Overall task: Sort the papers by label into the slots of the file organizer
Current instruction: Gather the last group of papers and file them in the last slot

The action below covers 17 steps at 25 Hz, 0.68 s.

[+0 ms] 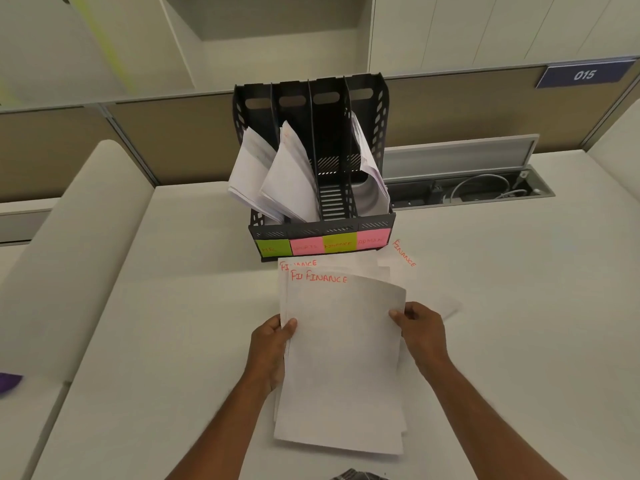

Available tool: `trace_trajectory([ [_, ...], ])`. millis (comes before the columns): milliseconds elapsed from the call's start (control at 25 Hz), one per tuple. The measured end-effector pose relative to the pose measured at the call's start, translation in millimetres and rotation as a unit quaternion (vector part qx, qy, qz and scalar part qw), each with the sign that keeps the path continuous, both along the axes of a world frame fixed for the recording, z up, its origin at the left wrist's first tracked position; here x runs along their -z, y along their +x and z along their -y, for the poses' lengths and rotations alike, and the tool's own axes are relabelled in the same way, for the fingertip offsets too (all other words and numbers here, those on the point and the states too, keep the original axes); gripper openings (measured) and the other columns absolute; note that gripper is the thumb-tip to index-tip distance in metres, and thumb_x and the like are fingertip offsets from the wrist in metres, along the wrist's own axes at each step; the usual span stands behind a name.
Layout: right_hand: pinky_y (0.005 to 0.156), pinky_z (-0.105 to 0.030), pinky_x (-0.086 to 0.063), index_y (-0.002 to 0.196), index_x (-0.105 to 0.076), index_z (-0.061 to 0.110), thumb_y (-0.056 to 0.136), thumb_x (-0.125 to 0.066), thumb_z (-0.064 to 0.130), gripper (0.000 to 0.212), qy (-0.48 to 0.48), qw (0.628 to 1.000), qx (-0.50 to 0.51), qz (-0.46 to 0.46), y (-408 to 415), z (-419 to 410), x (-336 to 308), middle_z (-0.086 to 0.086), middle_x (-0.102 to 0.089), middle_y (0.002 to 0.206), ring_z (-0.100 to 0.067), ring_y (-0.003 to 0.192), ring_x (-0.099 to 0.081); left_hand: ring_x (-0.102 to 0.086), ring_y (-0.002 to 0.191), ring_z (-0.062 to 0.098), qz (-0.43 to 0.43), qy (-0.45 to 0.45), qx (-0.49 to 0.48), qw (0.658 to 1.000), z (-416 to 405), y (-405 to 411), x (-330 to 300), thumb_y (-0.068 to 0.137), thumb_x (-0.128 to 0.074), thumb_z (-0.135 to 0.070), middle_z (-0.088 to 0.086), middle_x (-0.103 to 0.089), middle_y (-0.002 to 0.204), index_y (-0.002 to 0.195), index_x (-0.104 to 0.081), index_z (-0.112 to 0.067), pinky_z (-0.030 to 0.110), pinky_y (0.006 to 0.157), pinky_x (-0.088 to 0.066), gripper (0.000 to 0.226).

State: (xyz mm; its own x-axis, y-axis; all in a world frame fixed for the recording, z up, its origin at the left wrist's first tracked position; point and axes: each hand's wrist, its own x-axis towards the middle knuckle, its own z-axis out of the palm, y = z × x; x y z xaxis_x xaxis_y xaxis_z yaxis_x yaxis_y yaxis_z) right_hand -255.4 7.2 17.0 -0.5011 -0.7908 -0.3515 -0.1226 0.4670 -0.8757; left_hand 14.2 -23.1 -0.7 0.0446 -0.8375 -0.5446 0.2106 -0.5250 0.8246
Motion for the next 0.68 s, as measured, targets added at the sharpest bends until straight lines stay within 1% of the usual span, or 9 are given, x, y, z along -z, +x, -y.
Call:
trace_trajectory([
  [80, 0.07, -0.033, -0.055, 0.076, -0.074, 0.02, 0.086, -0.073, 0.016, 0.01, -0.028, 0.999, 0.009, -0.013, -4, -1, -3, 0.002, -0.075, 0.076, -0.021, 0.074, -0.07, -0.076, 0.094, 0.033, -0.002, -0.005, -0.015, 1.0, 2, 3, -2, 0.096, -0.065, -0.013, 0.014, -0.079, 0.102, 0.099, -0.077, -0.009, 0.045, 0.084, -0.061, 0.013],
  [160, 0.067, -0.025, -0.052, 0.076, -0.075, 0.019, 0.084, -0.074, 0.013, 0.011, -0.053, 0.999, -0.006, 0.006, -11, -2, -5, 0.005, -0.076, 0.074, -0.012, 0.07, -0.07, -0.075, 0.095, 0.034, 0.0, -0.02, -0.019, 1.0, 5, 6, -4, 0.096, -0.065, -0.013, 0.013, -0.079, 0.103, 0.099, -0.077, -0.01, 0.047, 0.088, -0.06, 0.013],
  [200, 0.063, -0.021, -0.05, 0.074, -0.076, 0.019, 0.084, -0.075, 0.012, 0.012, -0.057, 0.998, -0.024, 0.016, -12, -3, -6, 0.007, -0.075, 0.071, -0.007, 0.064, -0.067, -0.075, 0.097, 0.034, -0.003, -0.029, -0.017, 0.999, 5, 6, -4, 0.096, -0.065, -0.012, 0.013, -0.079, 0.104, 0.102, -0.077, -0.011, 0.047, 0.088, -0.06, 0.013],
  [280, 0.056, -0.016, -0.045, 0.07, -0.074, 0.018, 0.082, -0.076, 0.012, 0.014, -0.047, 0.997, -0.063, 0.005, -12, -3, -6, 0.008, -0.071, 0.062, -0.001, 0.053, -0.06, -0.075, 0.098, 0.032, -0.015, -0.039, -0.012, 0.999, 6, 6, -6, 0.096, -0.064, -0.009, 0.012, -0.079, 0.108, 0.106, -0.076, -0.012, 0.043, 0.084, -0.062, 0.016],
  [360, 0.052, -0.013, -0.042, 0.07, -0.073, 0.019, 0.083, -0.075, 0.013, 0.014, -0.034, 0.997, -0.07, -0.016, -9, -1, -5, 0.011, -0.068, 0.058, 0.002, 0.048, -0.056, -0.076, 0.099, 0.03, -0.024, -0.04, -0.006, 0.999, 6, 6, -4, 0.098, -0.061, -0.009, 0.01, -0.078, 0.11, 0.108, -0.076, -0.014, 0.039, 0.078, -0.063, 0.019],
  [480, 0.052, -0.015, -0.042, 0.071, -0.073, 0.022, 0.083, -0.075, 0.017, 0.014, -0.012, 0.997, -0.062, -0.039, -5, 4, -4, 0.013, -0.07, 0.061, 0.001, 0.051, -0.059, -0.075, 0.102, 0.03, -0.033, -0.038, 0.015, 0.999, 2, 7, -4, 0.102, -0.056, -0.018, 0.008, -0.078, 0.113, 0.112, -0.074, -0.017, 0.04, 0.079, -0.063, 0.021],
  [560, 0.052, -0.015, -0.042, 0.071, -0.073, 0.023, 0.083, -0.076, 0.017, 0.014, 0.006, 0.997, -0.068, -0.046, 0, 6, -1, 0.01, -0.071, 0.063, 0.0, 0.053, -0.061, -0.074, 0.104, 0.03, -0.008, -0.042, 0.049, 0.998, -2, 5, -3, 0.098, -0.061, -0.022, 0.008, -0.077, 0.116, 0.115, -0.071, -0.019, 0.046, 0.085, -0.062, 0.02],
  [640, 0.049, -0.01, -0.04, 0.072, -0.073, 0.023, 0.084, -0.075, 0.018, 0.013, 0.013, 0.995, -0.08, -0.05, 7, 5, 2, 0.011, -0.07, 0.063, 0.002, 0.053, -0.06, -0.074, 0.104, 0.031, 0.041, -0.051, 0.078, 0.995, -5, 3, 0, 0.095, -0.066, -0.014, 0.007, -0.075, 0.118, 0.116, -0.069, -0.021, 0.051, 0.09, -0.06, 0.022],
  [680, 0.052, -0.01, -0.04, 0.076, -0.072, 0.023, 0.084, -0.075, 0.019, 0.01, 0.011, 0.995, -0.078, -0.054, 9, 4, 4, 0.011, -0.07, 0.067, 0.001, 0.059, -0.061, -0.073, 0.104, 0.03, 0.059, -0.051, 0.08, 0.994, -6, 2, 1, 0.095, -0.066, -0.009, 0.006, -0.075, 0.118, 0.114, -0.069, -0.022, 0.052, 0.091, -0.059, 0.024],
])
